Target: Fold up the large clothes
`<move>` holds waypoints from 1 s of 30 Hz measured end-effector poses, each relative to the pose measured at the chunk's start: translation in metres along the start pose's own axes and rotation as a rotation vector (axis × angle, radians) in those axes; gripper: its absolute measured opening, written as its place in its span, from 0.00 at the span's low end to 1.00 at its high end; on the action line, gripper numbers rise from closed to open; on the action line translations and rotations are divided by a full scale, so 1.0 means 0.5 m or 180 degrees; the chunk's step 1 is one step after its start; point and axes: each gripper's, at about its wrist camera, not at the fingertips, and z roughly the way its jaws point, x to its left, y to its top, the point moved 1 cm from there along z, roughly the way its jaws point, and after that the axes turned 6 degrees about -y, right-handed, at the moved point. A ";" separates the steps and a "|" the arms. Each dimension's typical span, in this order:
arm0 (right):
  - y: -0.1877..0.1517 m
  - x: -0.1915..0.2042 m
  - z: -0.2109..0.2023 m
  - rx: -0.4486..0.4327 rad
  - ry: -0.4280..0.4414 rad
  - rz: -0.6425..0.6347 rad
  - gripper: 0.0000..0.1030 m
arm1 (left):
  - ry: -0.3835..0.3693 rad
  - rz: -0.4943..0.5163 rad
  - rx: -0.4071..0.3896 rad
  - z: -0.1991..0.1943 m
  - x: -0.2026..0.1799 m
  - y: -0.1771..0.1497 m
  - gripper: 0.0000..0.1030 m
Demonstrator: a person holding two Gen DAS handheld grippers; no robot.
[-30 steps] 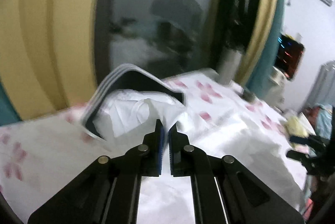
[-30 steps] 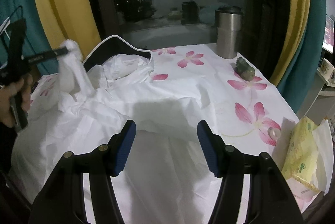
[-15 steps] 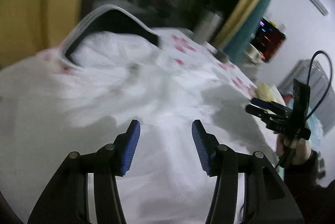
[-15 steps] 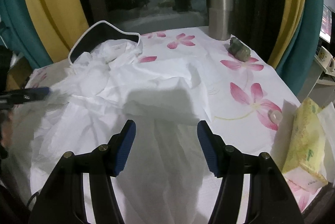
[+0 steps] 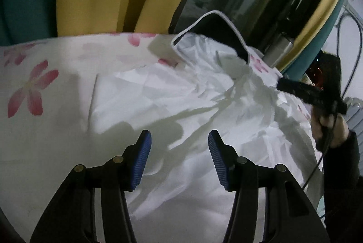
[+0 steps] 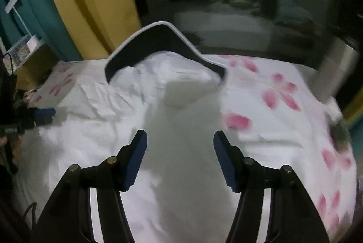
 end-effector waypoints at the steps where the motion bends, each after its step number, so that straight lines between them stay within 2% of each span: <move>1: 0.007 0.004 0.020 0.0059 0.0104 -0.0015 0.59 | 0.0008 -0.0019 0.0024 0.004 0.002 -0.006 0.53; 3: 0.015 0.008 0.056 0.0205 0.0220 0.0004 0.59 | -0.0020 -0.0066 0.0067 0.006 0.013 -0.012 0.53; 4: 0.017 0.011 0.076 0.0291 0.0340 0.0008 0.54 | -0.0042 -0.0077 0.0080 0.008 0.017 -0.014 0.53; 5: 0.021 0.017 0.094 0.0376 0.0491 -0.0006 0.35 | -0.0056 -0.0071 0.0087 0.009 0.020 -0.018 0.53; 6: 0.024 0.026 0.109 0.0460 0.0615 -0.0047 0.21 | -0.0078 -0.0038 0.0090 0.011 0.021 -0.023 0.53; 7: 0.028 0.032 0.115 0.0484 0.0625 -0.0081 0.04 | -0.0092 -0.0007 0.0093 0.013 0.021 -0.026 0.53; 9: 0.044 0.049 0.108 0.0453 0.0607 -0.0190 0.03 | -0.0166 0.0063 0.0070 0.014 0.018 -0.032 0.52; 10: 0.056 0.053 0.097 0.0390 0.0557 -0.0226 0.02 | -0.0219 0.0079 0.0072 0.014 0.017 -0.032 0.32; 11: 0.066 0.055 0.082 0.0319 0.0519 -0.0248 0.02 | -0.0262 0.0109 0.0090 0.016 0.013 -0.032 0.07; 12: 0.083 0.060 0.053 0.0174 0.0453 -0.0289 0.02 | -0.0264 0.0152 0.0083 0.012 0.007 -0.031 0.04; 14: 0.107 0.070 0.010 -0.0061 0.0371 -0.0396 0.02 | -0.0288 0.0229 -0.0092 -0.014 -0.008 -0.025 0.04; 15: 0.118 0.080 -0.029 -0.0289 0.0239 -0.0523 0.02 | -0.0295 0.0251 -0.0154 -0.026 -0.014 -0.021 0.04; 17: 0.128 0.099 -0.072 -0.0658 -0.0143 -0.0822 0.02 | -0.0268 0.0316 -0.0309 -0.051 -0.031 -0.013 0.04; 19: 0.115 0.121 -0.110 -0.1023 -0.0610 -0.1133 0.02 | -0.0269 0.0339 -0.0298 -0.051 -0.040 -0.006 0.04; 20: 0.101 0.126 -0.112 -0.1053 -0.0693 -0.1227 0.02 | -0.0271 0.0335 -0.0250 -0.046 -0.044 -0.007 0.04; 24: -0.023 0.135 -0.076 -0.0782 -0.1142 -0.1583 0.02 | -0.0287 0.0450 -0.0004 -0.021 -0.068 -0.036 0.04; 27: -0.108 0.117 -0.054 -0.0376 -0.1119 -0.1511 0.03 | -0.0254 0.0407 0.0194 0.005 -0.072 -0.059 0.04; 30: -0.190 0.097 -0.058 -0.0036 -0.1106 -0.1275 0.05 | -0.0059 0.0432 0.0286 0.017 -0.077 -0.062 0.04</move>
